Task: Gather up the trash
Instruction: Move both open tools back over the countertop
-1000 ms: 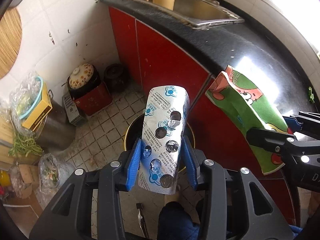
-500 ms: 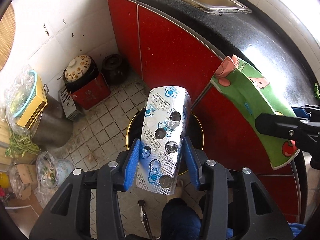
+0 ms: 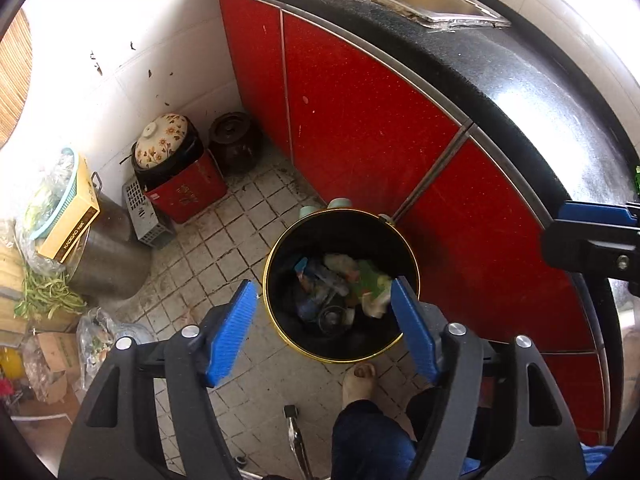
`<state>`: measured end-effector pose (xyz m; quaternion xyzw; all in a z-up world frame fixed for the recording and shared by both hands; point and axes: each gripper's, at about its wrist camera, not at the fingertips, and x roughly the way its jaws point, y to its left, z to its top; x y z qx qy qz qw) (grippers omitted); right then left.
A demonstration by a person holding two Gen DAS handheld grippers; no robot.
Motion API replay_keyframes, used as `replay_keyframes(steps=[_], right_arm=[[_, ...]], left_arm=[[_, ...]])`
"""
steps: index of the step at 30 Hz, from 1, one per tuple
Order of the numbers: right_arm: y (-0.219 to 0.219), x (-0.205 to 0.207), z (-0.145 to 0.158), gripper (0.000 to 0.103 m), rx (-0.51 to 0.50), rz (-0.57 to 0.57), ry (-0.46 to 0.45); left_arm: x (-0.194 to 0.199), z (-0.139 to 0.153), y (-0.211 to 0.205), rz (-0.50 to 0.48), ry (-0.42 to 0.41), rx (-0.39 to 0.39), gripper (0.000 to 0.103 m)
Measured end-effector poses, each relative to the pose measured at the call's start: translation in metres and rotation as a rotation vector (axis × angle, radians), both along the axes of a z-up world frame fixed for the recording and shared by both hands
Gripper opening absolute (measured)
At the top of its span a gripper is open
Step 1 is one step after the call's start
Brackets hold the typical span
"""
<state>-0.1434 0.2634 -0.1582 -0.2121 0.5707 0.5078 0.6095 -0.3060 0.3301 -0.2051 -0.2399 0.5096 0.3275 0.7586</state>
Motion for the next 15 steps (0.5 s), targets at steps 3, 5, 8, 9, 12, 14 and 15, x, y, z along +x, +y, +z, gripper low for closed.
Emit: replay_keyframes(steps=[3, 5, 8, 9, 12, 14, 15], right_arm=[[-0.013, 0.007, 0.01, 0.063, 0.012, -0.013, -0.01], [-0.025, 0.014, 0.02, 0.069, 0.028, -0.024, -0.029], [-0.057, 0.035, 0.044, 0.072, 0.066, -0.08, -0.088], [-0.069, 0.044, 0.052, 0.072, 0.073, -0.105, -0.106], [-0.12, 0.076, 0.077, 0.073, 0.1, -0.216, -0.178], [-0.161, 0.102, 0.09, 0.073, 0.099, -0.325, -0.222], [-0.18, 0.112, 0.095, 0.073, 0.094, -0.378, -0.238]], left_arm=[[0.004, 0.006, -0.003, -0.003, -0.005, 0.01, 0.076], [0.012, 0.015, -0.01, -0.025, -0.01, 0.033, 0.082], [0.032, 0.032, -0.025, -0.07, -0.028, 0.082, 0.087], [0.04, 0.039, -0.031, -0.091, -0.043, 0.094, 0.09], [0.075, 0.06, -0.057, -0.186, -0.087, 0.116, 0.092], [0.107, 0.072, -0.08, -0.276, -0.112, 0.119, 0.092], [0.122, 0.077, -0.093, -0.319, -0.121, 0.127, 0.092]])
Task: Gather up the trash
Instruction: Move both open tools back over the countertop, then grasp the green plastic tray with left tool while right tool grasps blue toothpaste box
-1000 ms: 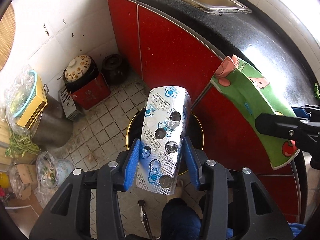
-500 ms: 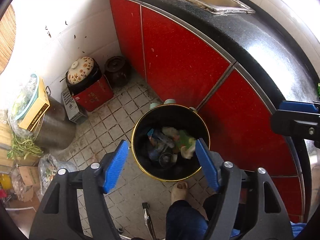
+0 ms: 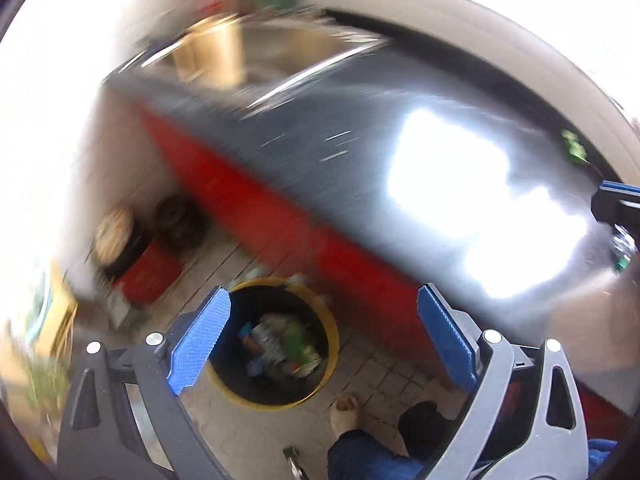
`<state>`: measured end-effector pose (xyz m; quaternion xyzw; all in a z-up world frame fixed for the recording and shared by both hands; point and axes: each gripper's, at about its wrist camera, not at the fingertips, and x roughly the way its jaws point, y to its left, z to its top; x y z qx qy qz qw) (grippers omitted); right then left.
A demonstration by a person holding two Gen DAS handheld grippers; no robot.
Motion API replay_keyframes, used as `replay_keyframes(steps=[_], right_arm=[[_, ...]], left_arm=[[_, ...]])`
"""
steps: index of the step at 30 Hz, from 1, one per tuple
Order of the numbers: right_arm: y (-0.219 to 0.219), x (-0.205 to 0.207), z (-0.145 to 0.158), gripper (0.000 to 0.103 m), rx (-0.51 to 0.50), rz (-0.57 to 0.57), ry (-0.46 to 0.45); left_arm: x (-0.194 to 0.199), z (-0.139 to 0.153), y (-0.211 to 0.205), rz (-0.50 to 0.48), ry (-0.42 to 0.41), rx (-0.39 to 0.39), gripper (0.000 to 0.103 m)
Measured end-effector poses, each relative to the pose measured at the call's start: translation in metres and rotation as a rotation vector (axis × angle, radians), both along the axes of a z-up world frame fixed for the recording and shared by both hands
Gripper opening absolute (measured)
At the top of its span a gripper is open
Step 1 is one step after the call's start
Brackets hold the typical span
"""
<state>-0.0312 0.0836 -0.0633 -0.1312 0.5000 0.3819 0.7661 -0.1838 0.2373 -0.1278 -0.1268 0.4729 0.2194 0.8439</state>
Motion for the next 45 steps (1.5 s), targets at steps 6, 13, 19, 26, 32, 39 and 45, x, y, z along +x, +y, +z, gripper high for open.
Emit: replay_keyframes(steps=[6, 13, 19, 26, 32, 39, 45], right_arm=[[-0.139, 0.06, 0.023, 0.074, 0.018, -0.33, -0.054], [-0.278, 0.09, 0.024, 0.074, 0.005, -0.629, -0.059], [-0.325, 0.101, 0.01, 0.074, 0.005, -0.718, -0.026], [-0.32, 0.131, -0.01, 0.074, -0.007, -0.704, 0.007], [-0.311, 0.173, -0.042, 0.074, -0.058, -0.709, 0.06], [-0.299, 0.221, -0.088, 0.074, -0.123, -0.71, 0.132], [-0.294, 0.247, -0.114, 0.074, -0.186, -0.699, 0.132]], left_arm=[[0.099, 0.028, -0.09, -0.274, -0.05, 0.002, 0.092], [0.182, 0.04, -0.206, -0.497, -0.062, -0.008, 0.092], [0.222, 0.038, -0.259, -0.603, -0.044, 0.006, 0.092], [0.27, 0.023, -0.274, -0.61, 0.001, -0.005, 0.092], [0.332, -0.004, -0.277, -0.577, 0.06, -0.016, 0.092], [0.415, -0.042, -0.285, -0.526, 0.107, 0.012, 0.092], [0.461, -0.065, -0.286, -0.498, 0.12, 0.005, 0.092]])
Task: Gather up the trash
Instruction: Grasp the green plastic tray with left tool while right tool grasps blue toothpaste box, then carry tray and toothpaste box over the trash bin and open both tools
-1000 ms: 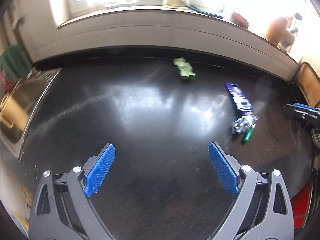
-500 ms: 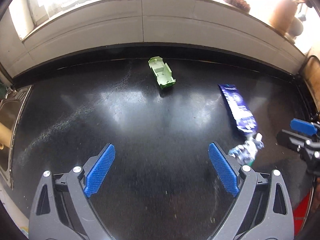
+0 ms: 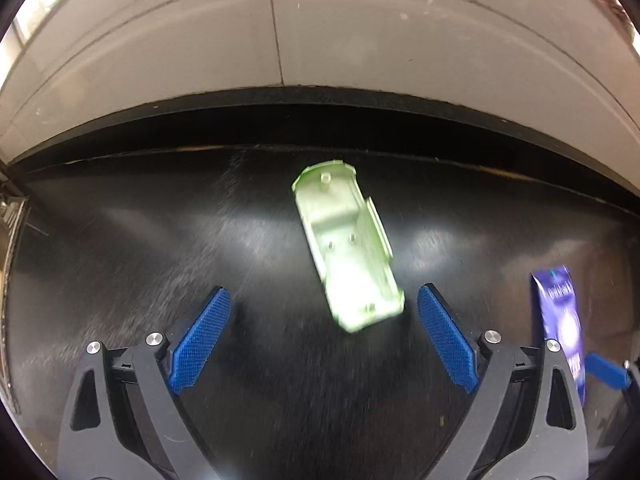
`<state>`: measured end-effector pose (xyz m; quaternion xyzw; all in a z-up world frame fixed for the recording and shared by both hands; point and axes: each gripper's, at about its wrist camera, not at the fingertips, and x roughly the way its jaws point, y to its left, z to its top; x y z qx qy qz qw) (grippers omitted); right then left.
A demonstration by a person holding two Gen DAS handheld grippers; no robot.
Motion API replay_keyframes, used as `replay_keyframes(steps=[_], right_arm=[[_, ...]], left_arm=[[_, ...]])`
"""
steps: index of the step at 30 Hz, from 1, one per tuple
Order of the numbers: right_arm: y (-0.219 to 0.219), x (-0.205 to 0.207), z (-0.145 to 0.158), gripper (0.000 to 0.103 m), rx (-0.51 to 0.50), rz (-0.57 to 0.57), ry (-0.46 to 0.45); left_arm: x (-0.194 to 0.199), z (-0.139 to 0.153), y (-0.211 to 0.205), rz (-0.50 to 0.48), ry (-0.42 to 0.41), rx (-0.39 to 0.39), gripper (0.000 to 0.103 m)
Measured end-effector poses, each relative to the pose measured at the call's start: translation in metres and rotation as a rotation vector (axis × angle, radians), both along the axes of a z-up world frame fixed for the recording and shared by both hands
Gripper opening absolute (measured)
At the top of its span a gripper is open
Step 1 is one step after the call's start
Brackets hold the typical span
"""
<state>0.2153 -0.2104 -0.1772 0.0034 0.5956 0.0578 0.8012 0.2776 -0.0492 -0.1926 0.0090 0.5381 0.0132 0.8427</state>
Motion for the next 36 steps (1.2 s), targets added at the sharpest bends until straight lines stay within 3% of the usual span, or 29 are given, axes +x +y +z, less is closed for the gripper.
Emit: replay_keyframes(steps=[4, 6, 7, 8, 13, 18, 28, 36], right_arm=[[-0.001, 0.001, -0.003, 0.064, -0.019, -0.01, -0.01], [-0.002, -0.001, -0.002, 0.052, -0.033, -0.01, -0.022], [-0.001, -0.002, -0.002, 0.052, -0.035, -0.008, -0.021], [-0.002, -0.003, -0.001, 0.051, -0.024, -0.006, -0.02], [-0.008, -0.004, 0.006, 0.051, -0.003, -0.016, -0.015], [-0.014, -0.006, 0.037, 0.051, 0.014, -0.01, -0.083], [-0.021, -0.053, 0.098, 0.051, 0.068, 0.04, -0.194], [-0.009, -0.12, 0.105, 0.051, 0.093, 0.094, -0.187]], left_arm=[[0.011, -0.005, -0.001, -0.009, -0.026, 0.007, 0.086], [0.011, -0.003, -0.002, -0.03, -0.048, 0.009, 0.062], [0.01, -0.001, -0.004, -0.047, -0.058, 0.009, 0.053], [0.01, 0.001, -0.006, -0.062, -0.061, 0.014, 0.034], [0.0, 0.007, -0.004, -0.081, -0.051, -0.002, 0.033], [-0.03, 0.032, 0.007, -0.091, -0.062, -0.013, 0.033], [-0.146, 0.074, 0.028, -0.074, -0.079, -0.02, 0.033], [-0.223, 0.078, 0.042, -0.04, -0.056, -0.036, 0.033]])
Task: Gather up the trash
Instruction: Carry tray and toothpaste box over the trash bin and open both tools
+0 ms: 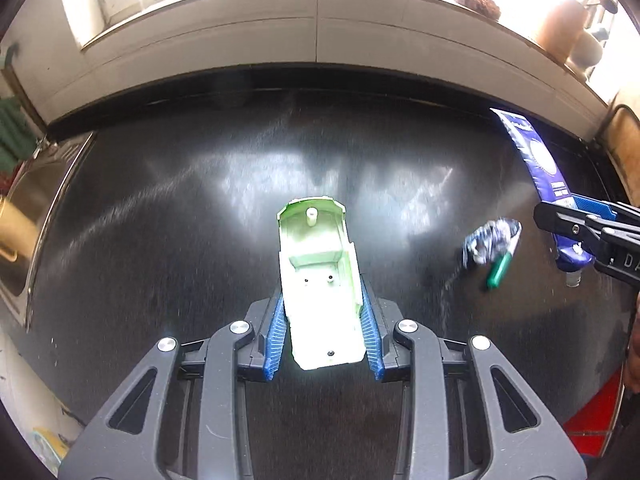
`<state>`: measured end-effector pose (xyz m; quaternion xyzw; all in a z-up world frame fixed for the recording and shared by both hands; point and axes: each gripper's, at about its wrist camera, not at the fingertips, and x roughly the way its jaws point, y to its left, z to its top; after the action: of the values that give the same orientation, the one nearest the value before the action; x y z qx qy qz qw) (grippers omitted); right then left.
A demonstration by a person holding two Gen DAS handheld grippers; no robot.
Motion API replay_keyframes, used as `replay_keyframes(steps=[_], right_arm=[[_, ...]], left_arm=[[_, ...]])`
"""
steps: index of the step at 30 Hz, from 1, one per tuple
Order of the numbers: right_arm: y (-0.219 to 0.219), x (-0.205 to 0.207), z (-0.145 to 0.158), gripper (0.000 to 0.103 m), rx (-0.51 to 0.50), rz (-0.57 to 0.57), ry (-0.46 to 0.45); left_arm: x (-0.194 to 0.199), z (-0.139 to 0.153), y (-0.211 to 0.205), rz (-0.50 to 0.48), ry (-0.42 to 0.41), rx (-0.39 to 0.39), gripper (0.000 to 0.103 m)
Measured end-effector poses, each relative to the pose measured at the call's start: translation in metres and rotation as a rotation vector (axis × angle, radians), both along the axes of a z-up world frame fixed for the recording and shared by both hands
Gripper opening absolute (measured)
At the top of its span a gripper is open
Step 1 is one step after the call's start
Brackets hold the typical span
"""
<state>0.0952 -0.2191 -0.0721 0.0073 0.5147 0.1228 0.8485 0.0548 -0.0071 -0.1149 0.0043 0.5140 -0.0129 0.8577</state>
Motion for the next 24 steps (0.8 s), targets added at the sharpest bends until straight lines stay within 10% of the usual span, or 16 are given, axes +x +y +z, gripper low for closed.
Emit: replay_keyframes(steps=[24], right_arm=[[0.07, -0.06, 0.009, 0.051, 0.01, 0.151, -0.031]], left_arm=[[-0.075, 0.028, 0.053, 0.122, -0.068, 0.036, 0.033]])
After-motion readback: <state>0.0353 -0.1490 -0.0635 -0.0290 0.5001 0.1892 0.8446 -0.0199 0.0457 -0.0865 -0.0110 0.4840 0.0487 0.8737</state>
